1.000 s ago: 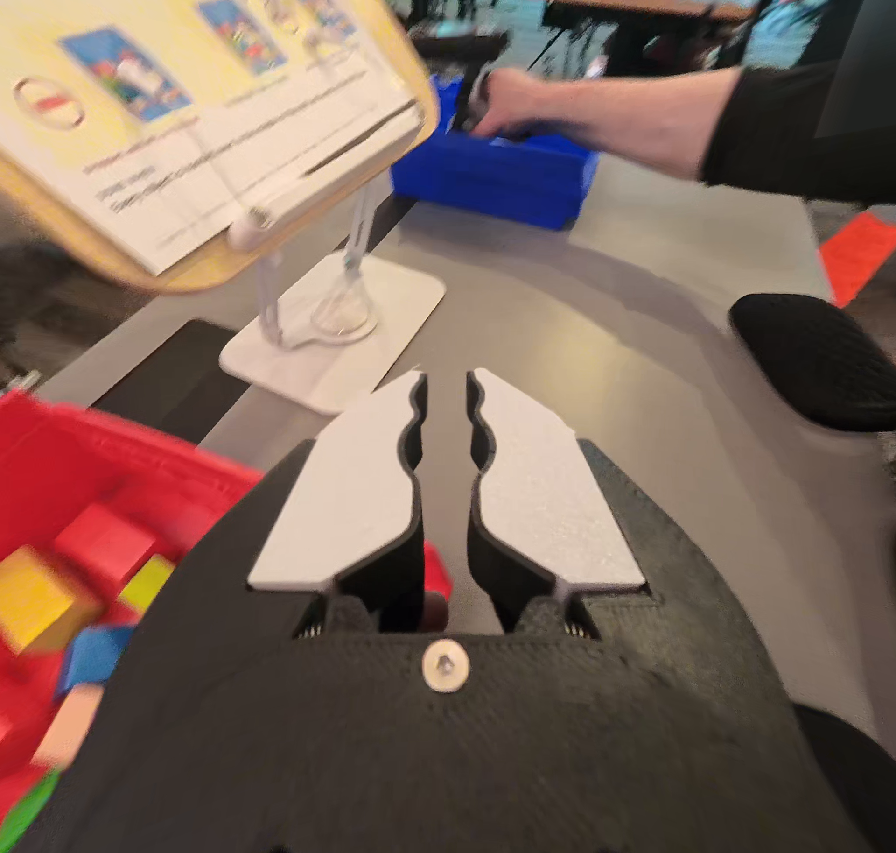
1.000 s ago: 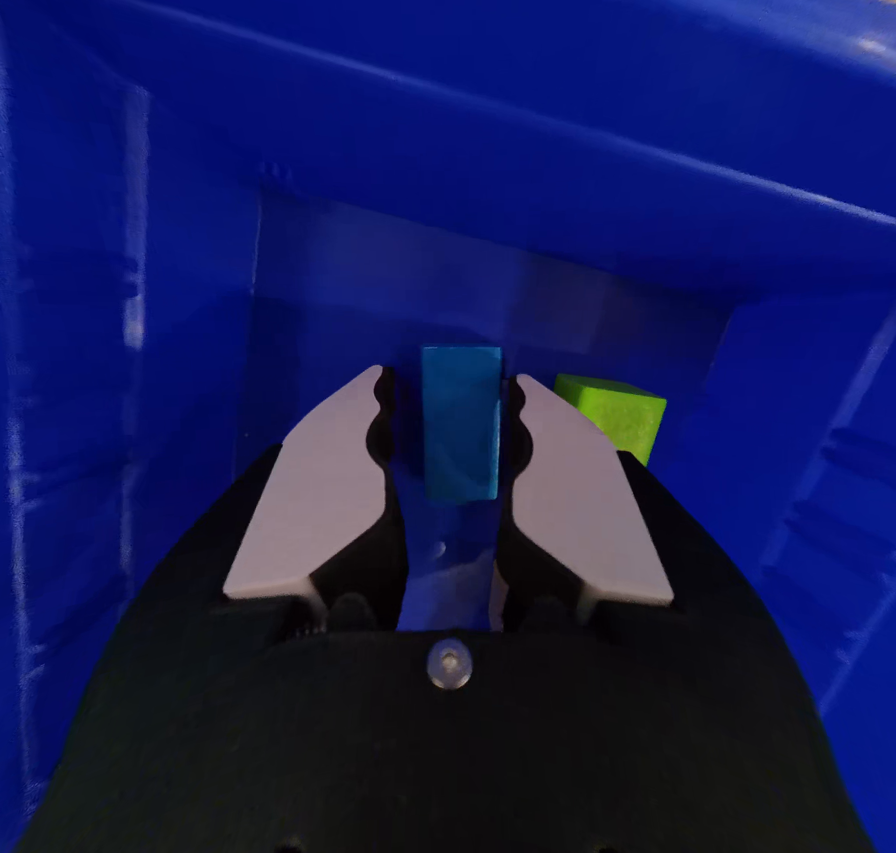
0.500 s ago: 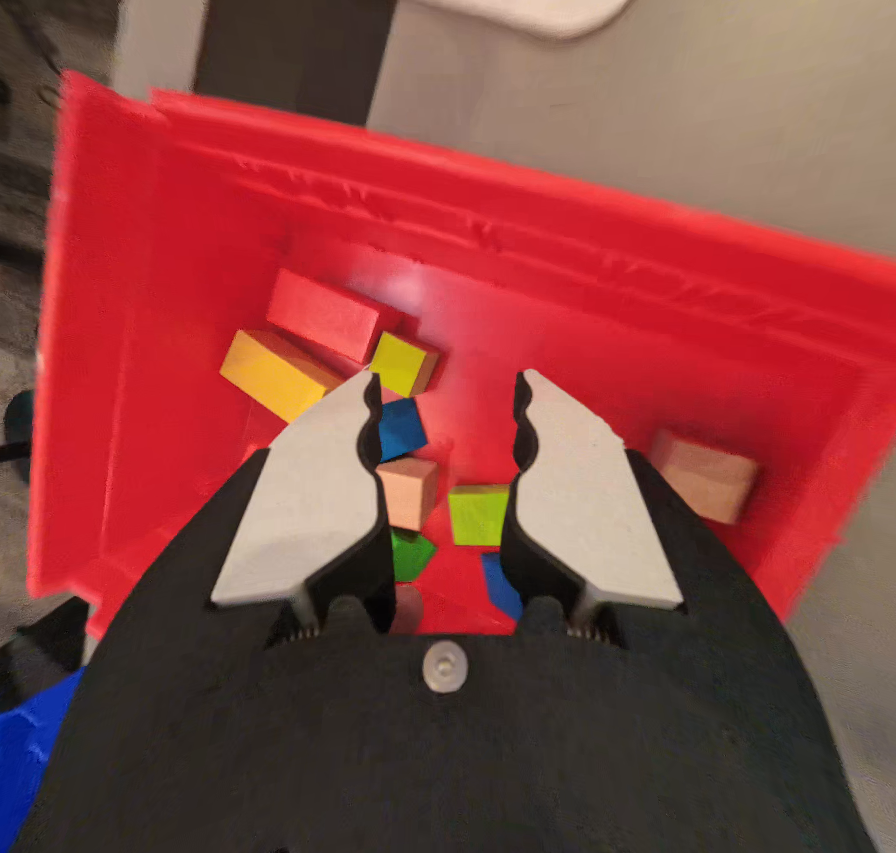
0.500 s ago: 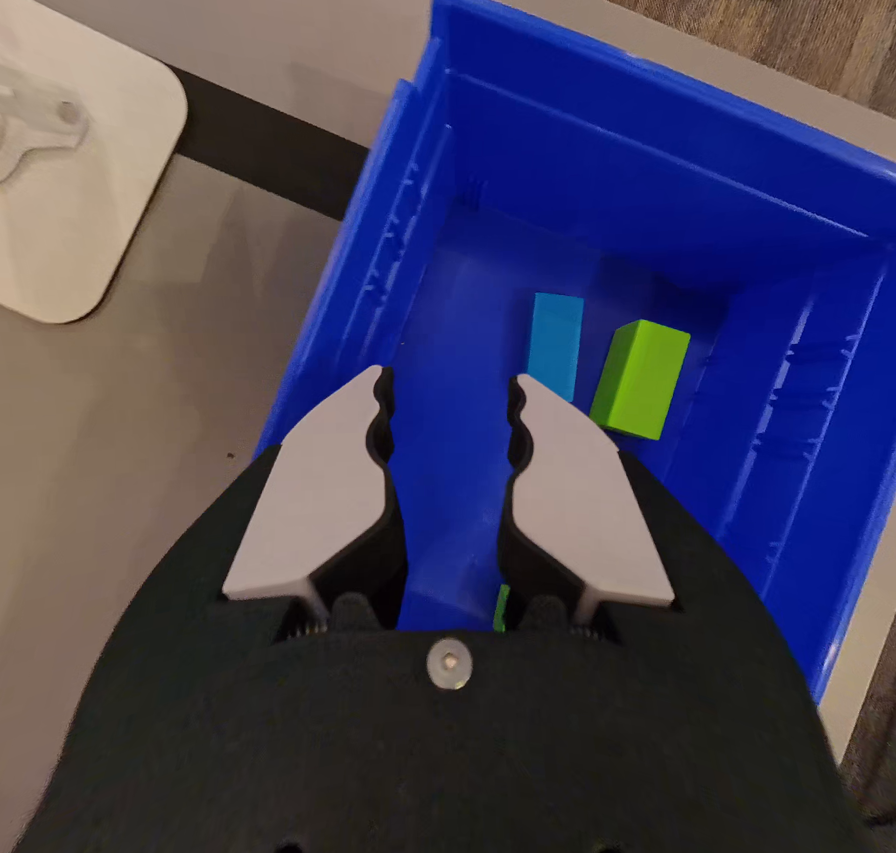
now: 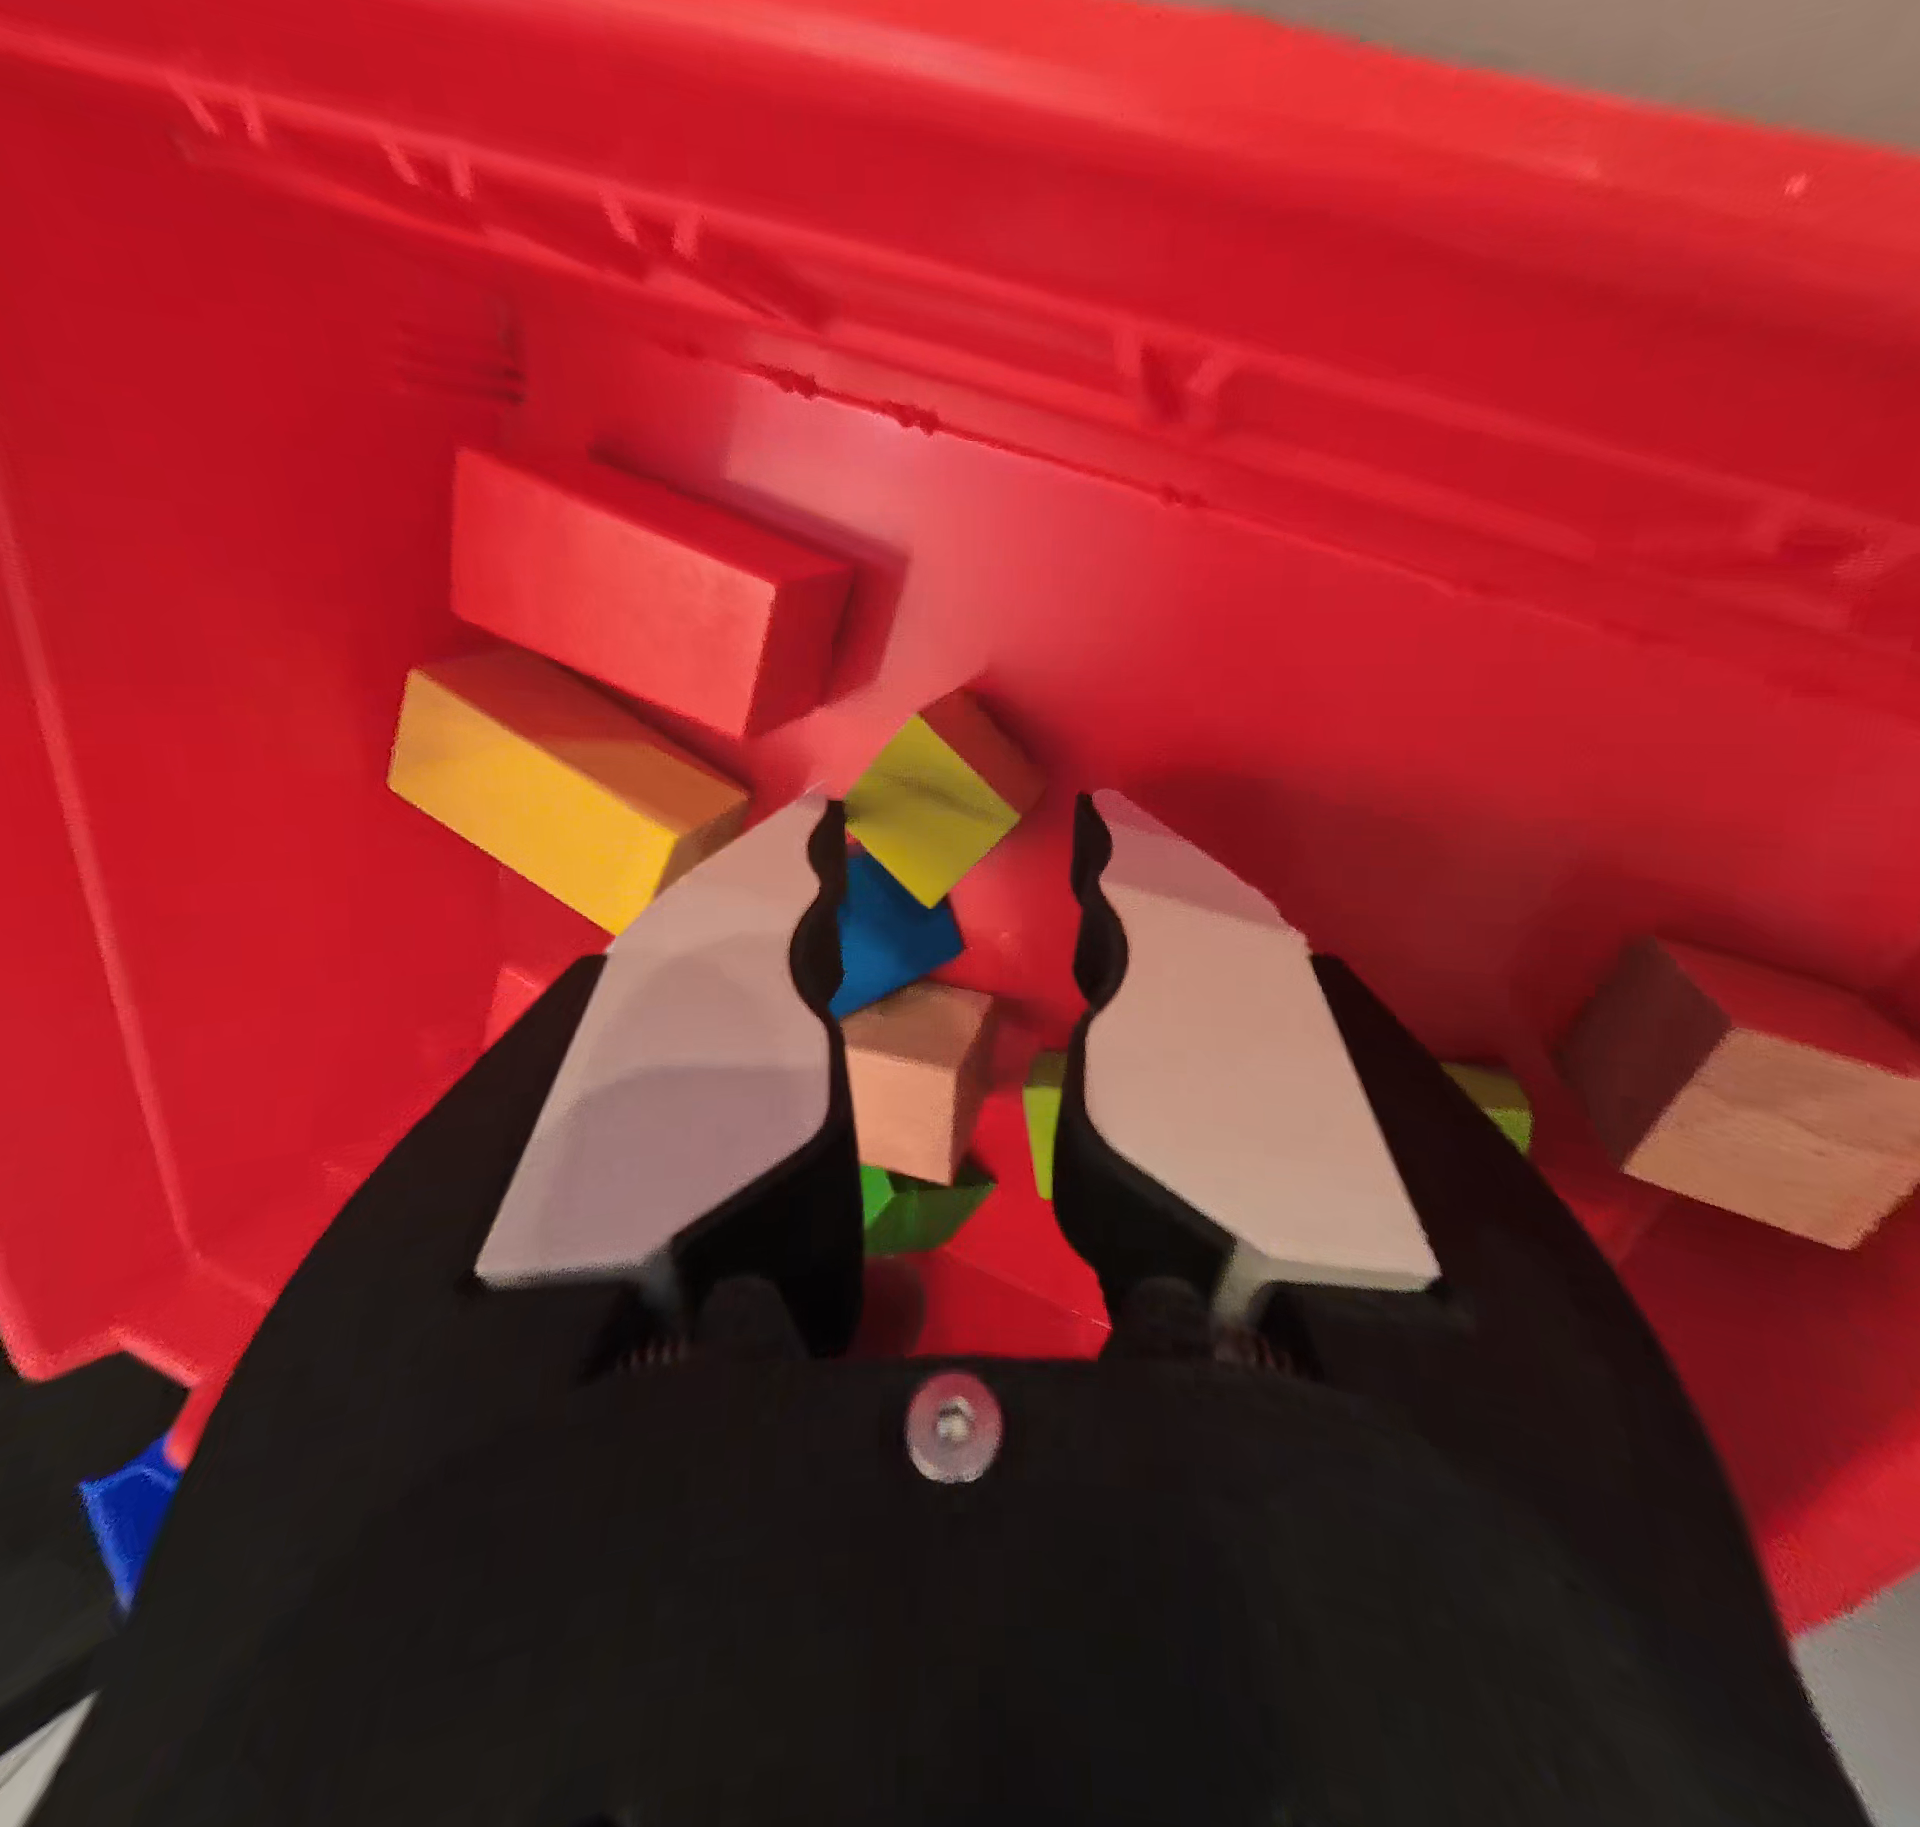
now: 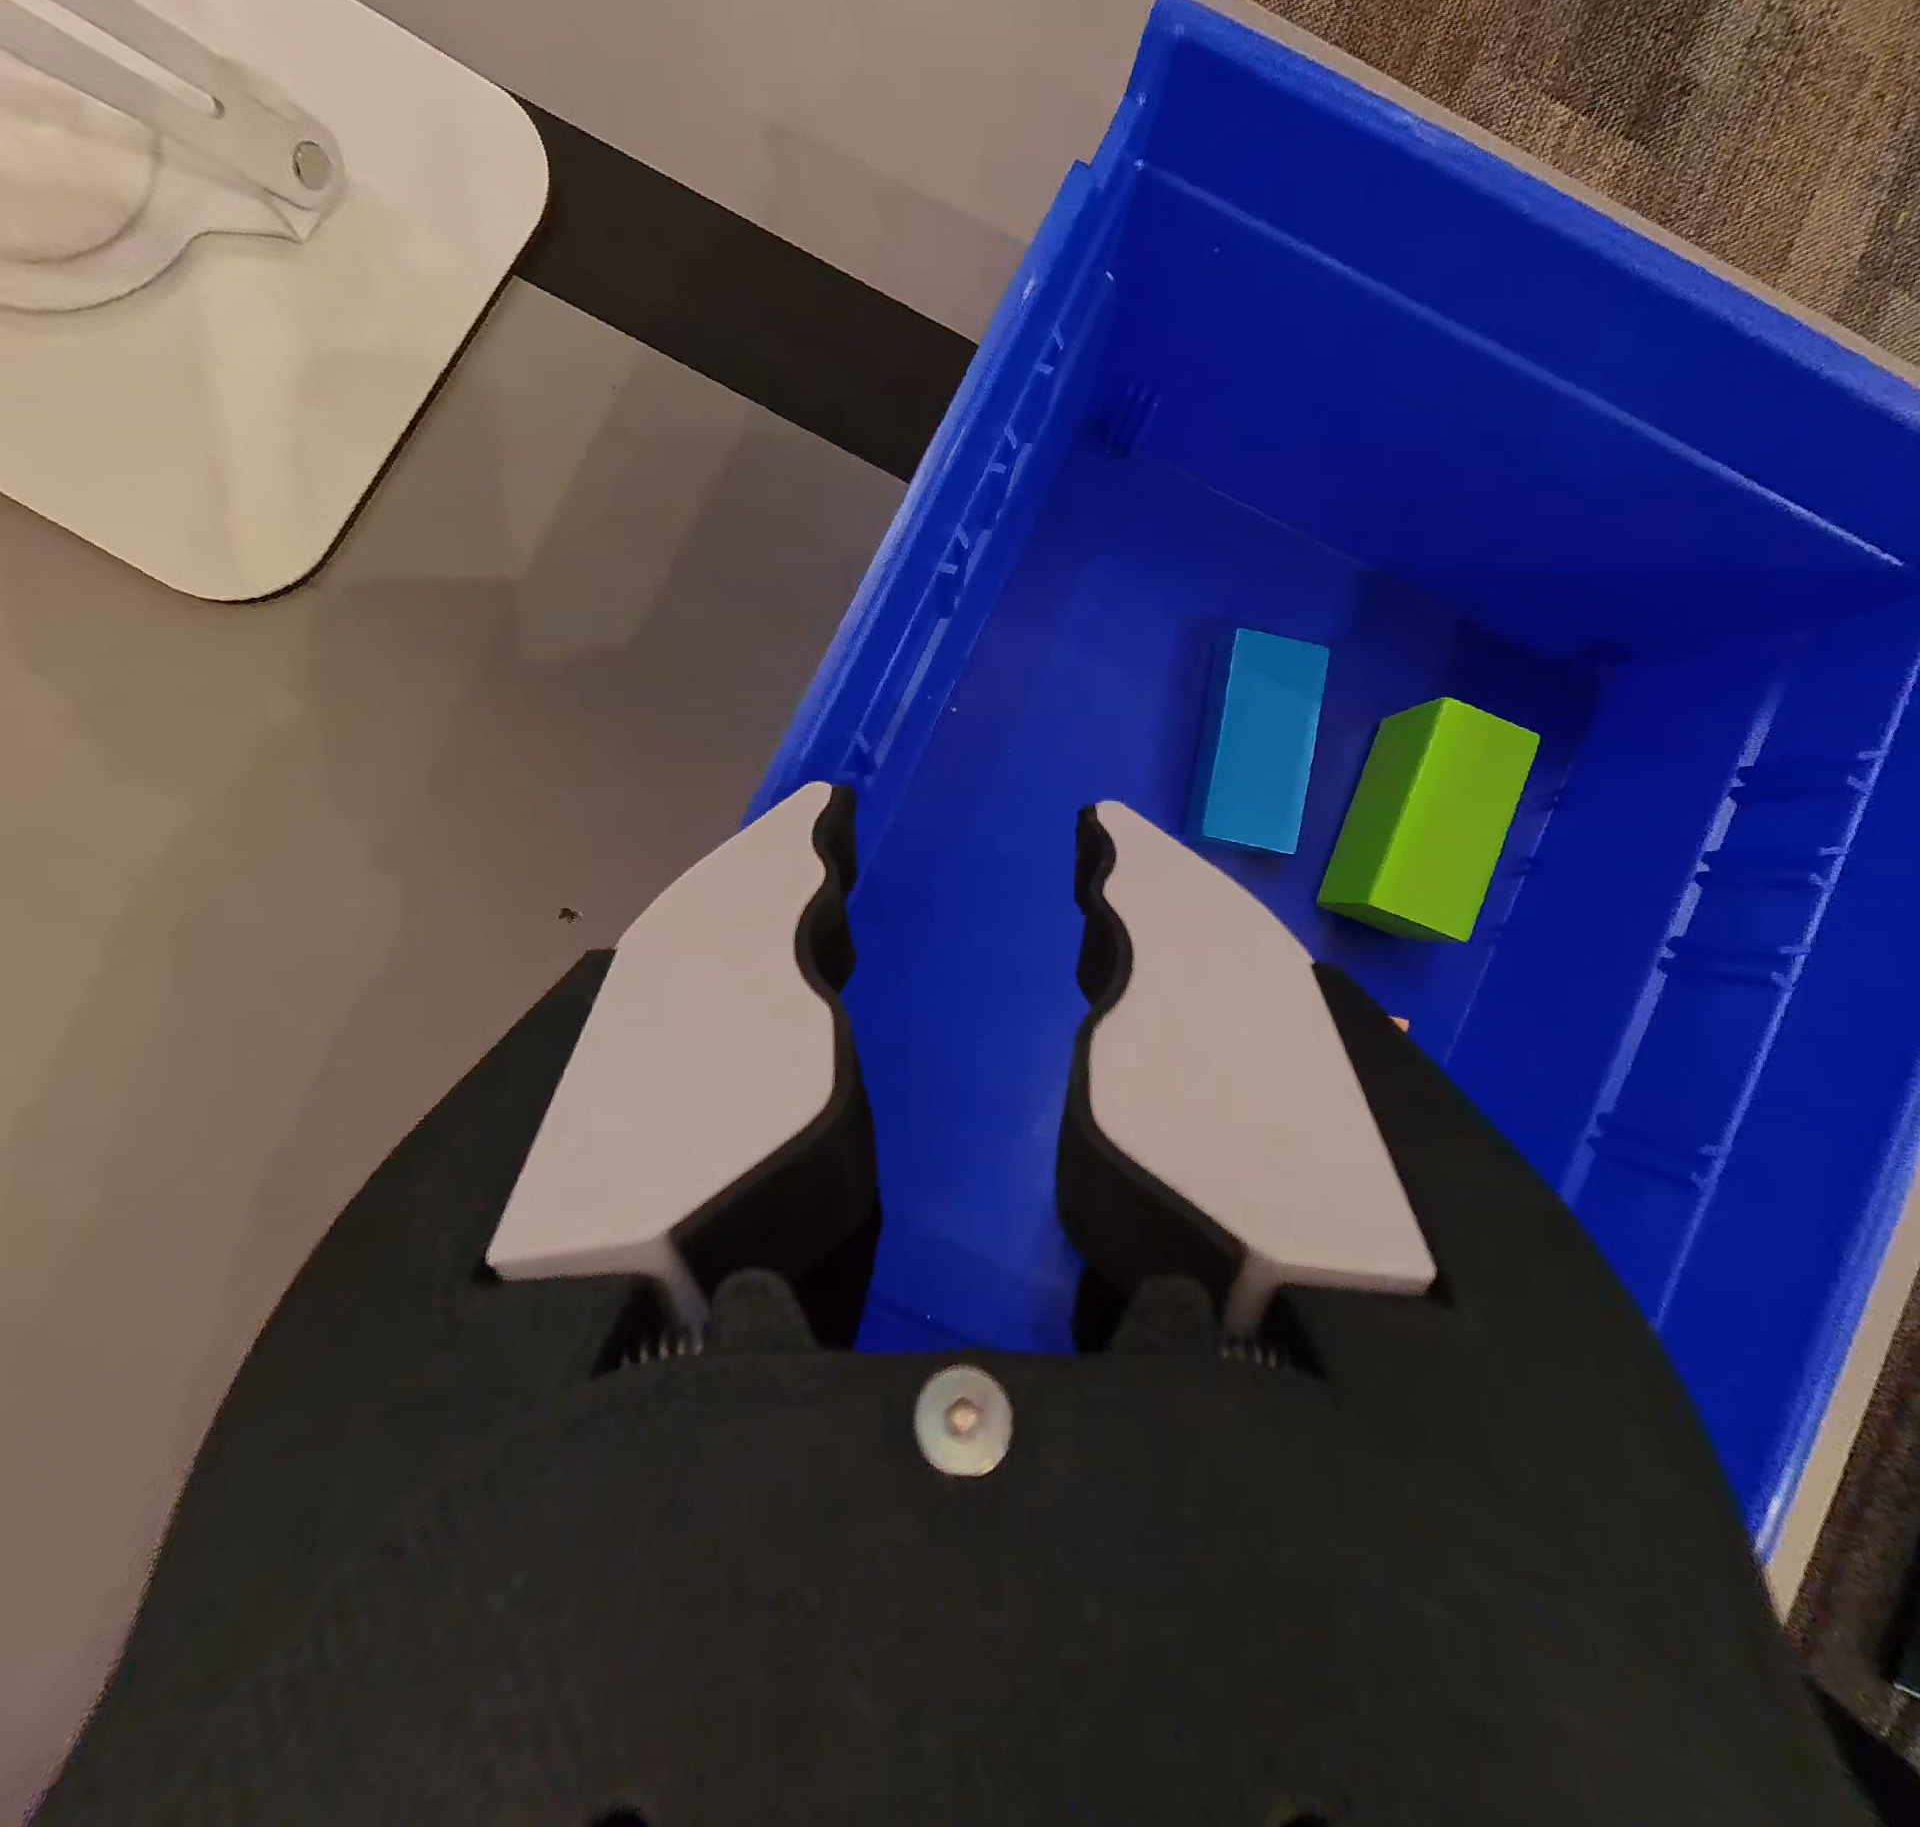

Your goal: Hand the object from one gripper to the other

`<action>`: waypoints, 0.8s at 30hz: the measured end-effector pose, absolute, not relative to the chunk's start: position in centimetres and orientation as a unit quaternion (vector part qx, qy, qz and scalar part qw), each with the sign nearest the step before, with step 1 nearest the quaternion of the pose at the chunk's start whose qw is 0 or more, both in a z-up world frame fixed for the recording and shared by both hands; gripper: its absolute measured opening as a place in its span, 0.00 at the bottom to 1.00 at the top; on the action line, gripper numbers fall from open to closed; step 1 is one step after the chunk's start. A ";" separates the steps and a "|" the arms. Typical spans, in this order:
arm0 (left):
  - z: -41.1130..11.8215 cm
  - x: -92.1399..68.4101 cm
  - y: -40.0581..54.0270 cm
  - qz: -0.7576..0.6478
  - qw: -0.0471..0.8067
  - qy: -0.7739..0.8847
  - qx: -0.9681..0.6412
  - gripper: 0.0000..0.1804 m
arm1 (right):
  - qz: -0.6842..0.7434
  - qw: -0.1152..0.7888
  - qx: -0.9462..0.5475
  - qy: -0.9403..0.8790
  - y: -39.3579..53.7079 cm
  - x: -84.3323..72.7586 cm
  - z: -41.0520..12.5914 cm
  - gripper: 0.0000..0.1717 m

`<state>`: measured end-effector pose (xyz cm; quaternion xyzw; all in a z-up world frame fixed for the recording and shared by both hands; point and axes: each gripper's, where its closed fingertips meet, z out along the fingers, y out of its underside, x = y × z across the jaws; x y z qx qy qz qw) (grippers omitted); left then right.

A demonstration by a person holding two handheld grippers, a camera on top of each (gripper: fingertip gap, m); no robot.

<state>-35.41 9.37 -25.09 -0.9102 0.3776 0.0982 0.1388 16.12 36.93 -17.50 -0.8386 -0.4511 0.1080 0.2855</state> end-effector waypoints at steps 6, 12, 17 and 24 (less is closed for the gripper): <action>-25.8 -36.7 8.9 0.103 0.131 0.272 -0.948 0.34 | 0.101 0.294 -0.833 -0.458 36.6 15.9 -16.9 0.23; -26.2 -36.4 9.2 0.090 0.127 0.260 -0.953 0.35 | 0.101 0.293 -0.831 -0.461 36.4 15.9 -16.7 0.22; -26.0 -36.0 9.5 0.105 0.117 0.390 -0.907 0.35 | 0.102 0.293 -0.829 -0.465 36.3 15.9 -16.7 0.22; -26.3 -36.3 9.6 0.096 0.076 0.501 -0.857 0.24 | 0.097 0.292 -0.828 -0.468 36.3 15.9 -16.8 0.22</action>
